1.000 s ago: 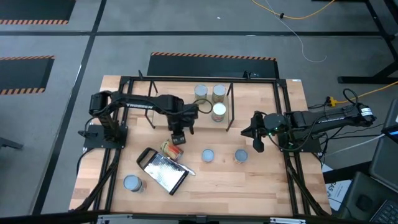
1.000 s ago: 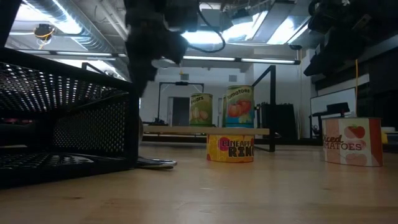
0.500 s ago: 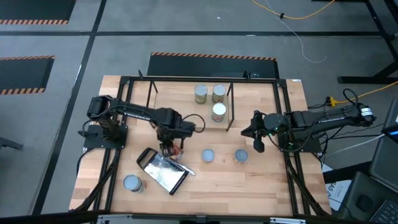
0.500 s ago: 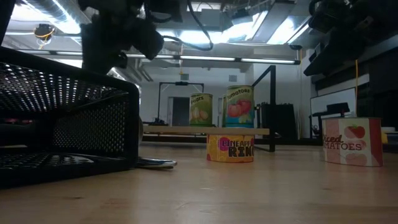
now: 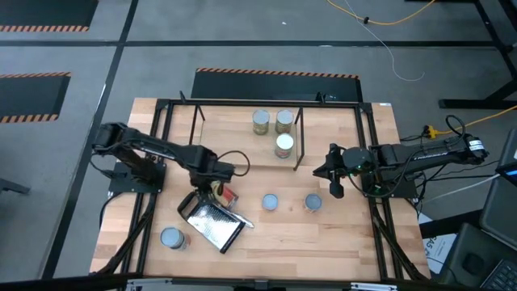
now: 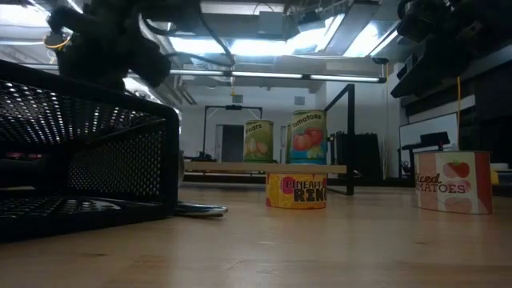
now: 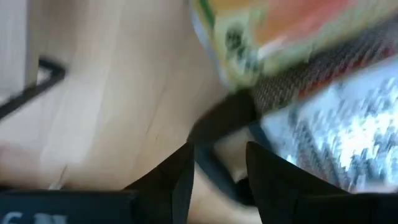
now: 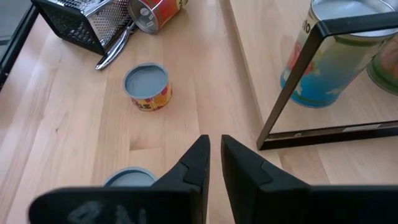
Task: Pick and place cans onto a shelf
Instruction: Put the canned pineapple on the shelf
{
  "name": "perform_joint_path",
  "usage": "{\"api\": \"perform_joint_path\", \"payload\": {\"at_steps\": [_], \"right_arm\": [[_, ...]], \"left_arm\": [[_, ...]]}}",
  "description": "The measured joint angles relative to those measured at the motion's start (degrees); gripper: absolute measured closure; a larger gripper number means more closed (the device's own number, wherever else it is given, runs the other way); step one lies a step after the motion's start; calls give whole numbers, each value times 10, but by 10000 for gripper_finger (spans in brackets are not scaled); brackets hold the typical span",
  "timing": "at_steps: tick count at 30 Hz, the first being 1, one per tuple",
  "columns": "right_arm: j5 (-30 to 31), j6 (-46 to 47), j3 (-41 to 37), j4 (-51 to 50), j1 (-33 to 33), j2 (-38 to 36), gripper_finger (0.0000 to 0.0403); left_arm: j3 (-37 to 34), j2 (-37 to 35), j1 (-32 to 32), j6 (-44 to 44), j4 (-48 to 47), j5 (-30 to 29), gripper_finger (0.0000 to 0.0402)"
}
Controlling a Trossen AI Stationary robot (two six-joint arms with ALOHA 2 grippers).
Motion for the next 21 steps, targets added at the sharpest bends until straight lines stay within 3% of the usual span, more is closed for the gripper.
{"api": "perform_joint_path", "payload": {"at_steps": [11,21], "right_arm": [[0,2,0,6,0,4,357],[0,3,1,14,0,4,357]], "left_arm": [[-123,-68,-3,-66,196,-25,264],[-149,-67,-3,-63,236,-24,264]]}}
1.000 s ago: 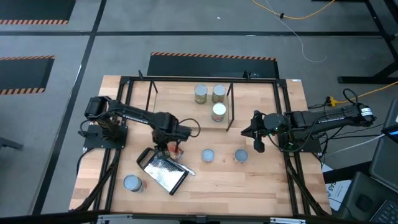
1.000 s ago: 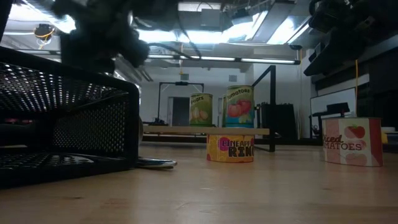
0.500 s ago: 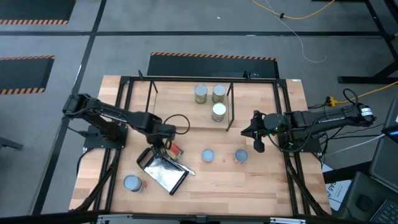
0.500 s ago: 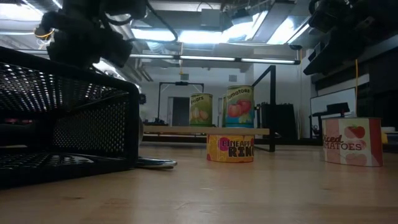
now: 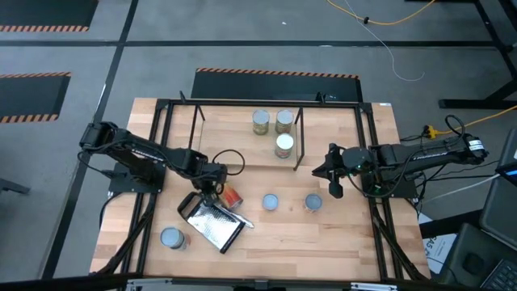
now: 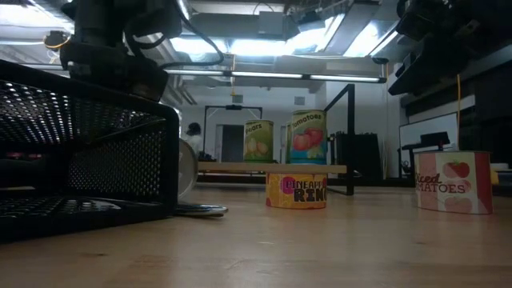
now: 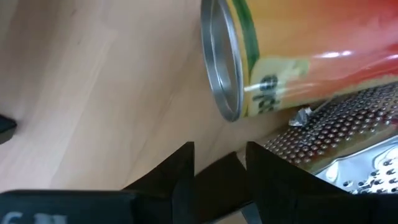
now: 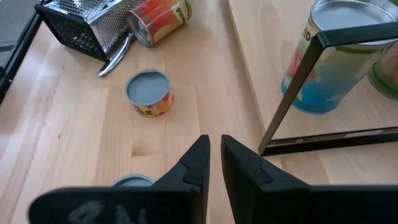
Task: Pick and place cans onto a shelf
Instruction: Put the canned pineapple on the shelf
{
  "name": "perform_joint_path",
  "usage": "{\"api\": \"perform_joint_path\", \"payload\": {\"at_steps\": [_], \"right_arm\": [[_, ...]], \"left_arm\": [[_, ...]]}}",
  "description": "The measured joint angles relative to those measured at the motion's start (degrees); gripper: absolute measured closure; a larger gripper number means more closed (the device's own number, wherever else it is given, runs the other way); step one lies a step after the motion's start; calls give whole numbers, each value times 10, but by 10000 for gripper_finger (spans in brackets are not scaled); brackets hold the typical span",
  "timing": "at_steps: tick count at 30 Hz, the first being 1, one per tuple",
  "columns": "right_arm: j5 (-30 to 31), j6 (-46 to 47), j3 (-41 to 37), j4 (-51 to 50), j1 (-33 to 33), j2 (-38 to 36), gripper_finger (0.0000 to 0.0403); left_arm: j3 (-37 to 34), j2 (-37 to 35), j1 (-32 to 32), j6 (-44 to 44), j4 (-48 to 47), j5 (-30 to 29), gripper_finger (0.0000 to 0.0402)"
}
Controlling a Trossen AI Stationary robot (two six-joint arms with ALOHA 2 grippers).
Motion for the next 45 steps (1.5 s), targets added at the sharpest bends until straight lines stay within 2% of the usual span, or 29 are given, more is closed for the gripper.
{"api": "perform_joint_path", "payload": {"at_steps": [13,22,45], "right_arm": [[0,0,0,0,0,0,357],[0,0,0,0,0,0,357],[0,-2,0,-3,0,0,357]], "left_arm": [[0,-32,0,15,20,-1,264],[0,-73,13,7,32,-50,264],[0,-51,29,-17,73,-43,264]]}}
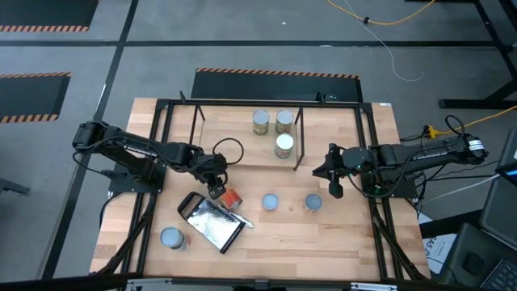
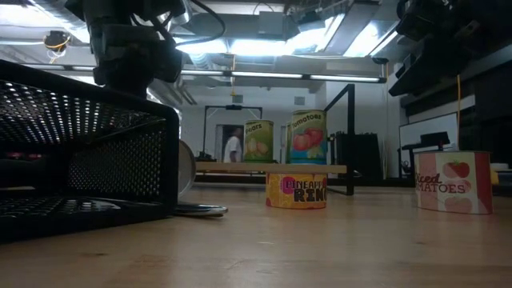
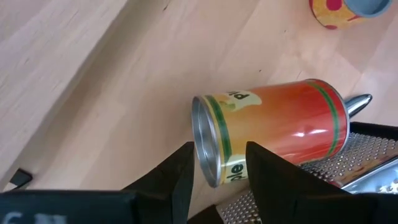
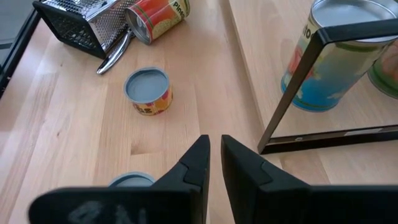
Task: Pick and place cans onto a shelf
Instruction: Put the canned pineapple on the shelf
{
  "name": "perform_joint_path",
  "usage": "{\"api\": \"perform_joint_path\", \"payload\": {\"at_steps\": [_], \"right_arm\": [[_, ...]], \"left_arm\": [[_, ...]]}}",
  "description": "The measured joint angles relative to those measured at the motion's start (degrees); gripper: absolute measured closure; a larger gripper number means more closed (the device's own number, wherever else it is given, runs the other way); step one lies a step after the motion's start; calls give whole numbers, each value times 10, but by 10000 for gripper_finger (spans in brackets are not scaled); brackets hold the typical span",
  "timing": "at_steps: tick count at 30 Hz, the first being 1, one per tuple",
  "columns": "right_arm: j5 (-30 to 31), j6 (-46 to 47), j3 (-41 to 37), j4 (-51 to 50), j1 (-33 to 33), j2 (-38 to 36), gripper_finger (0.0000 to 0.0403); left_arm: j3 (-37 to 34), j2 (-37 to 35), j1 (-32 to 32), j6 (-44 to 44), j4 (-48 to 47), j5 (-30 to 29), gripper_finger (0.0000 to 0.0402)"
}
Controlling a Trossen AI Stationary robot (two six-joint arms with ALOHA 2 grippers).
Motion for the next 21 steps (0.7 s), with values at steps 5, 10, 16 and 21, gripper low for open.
{"api": "perform_joint_path", "payload": {"at_steps": [5,10,16,21], "right_arm": [[0,0,0,0,0,0,357],[0,-1,0,0,0,0,357],[0,-2,0,0,0,0,357],[0,-1,0,0,0,0,357]], "left_arm": [[0,1,0,-13,0,0,264],[0,17,0,-13,10,0,264],[1,41,0,-13,26,13,264],[1,45,0,-12,31,31,264]]}}
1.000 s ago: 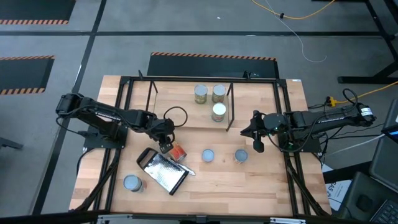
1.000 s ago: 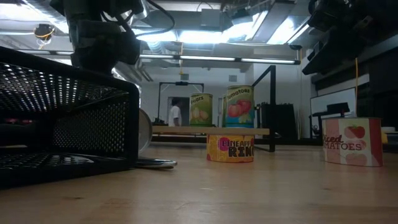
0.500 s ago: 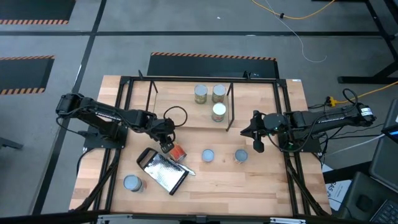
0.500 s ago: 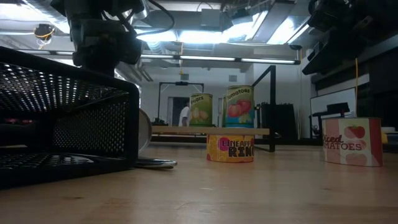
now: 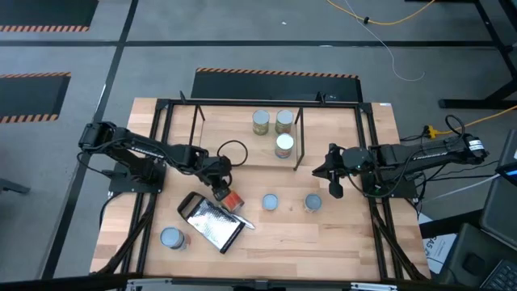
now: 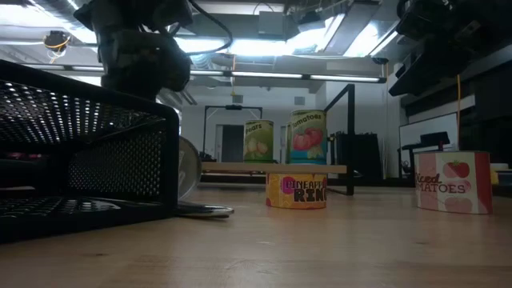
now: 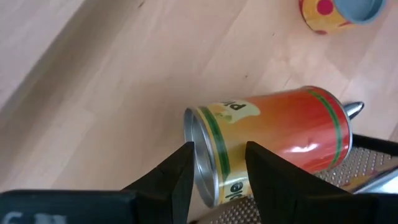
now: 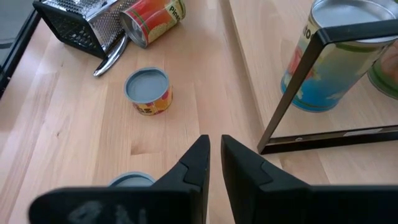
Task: Pick and place cans onto a shelf
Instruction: Put the canned pineapple on the shelf
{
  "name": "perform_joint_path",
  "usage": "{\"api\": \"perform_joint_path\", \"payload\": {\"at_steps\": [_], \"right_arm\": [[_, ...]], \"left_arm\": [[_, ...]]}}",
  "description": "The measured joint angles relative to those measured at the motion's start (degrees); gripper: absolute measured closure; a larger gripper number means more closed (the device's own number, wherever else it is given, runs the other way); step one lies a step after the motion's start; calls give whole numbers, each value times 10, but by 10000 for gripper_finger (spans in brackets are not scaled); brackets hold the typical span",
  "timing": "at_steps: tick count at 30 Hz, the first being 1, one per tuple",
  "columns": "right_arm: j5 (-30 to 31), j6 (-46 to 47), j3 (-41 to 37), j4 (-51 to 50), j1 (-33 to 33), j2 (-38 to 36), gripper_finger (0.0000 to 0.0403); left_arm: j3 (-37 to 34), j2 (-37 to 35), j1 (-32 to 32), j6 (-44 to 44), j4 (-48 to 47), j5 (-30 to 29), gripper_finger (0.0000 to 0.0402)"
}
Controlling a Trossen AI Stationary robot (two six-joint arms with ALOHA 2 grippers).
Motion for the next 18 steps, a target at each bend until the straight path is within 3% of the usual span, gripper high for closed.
{"api": "perform_joint_path", "payload": {"at_steps": [12,18], "right_arm": [[0,1,0,-1,0,0,357],[0,1,0,-1,0,0,357]], "left_arm": [[0,0,0,-1,-1,16,284],[-1,0,0,-26,-4,62,291]]}}
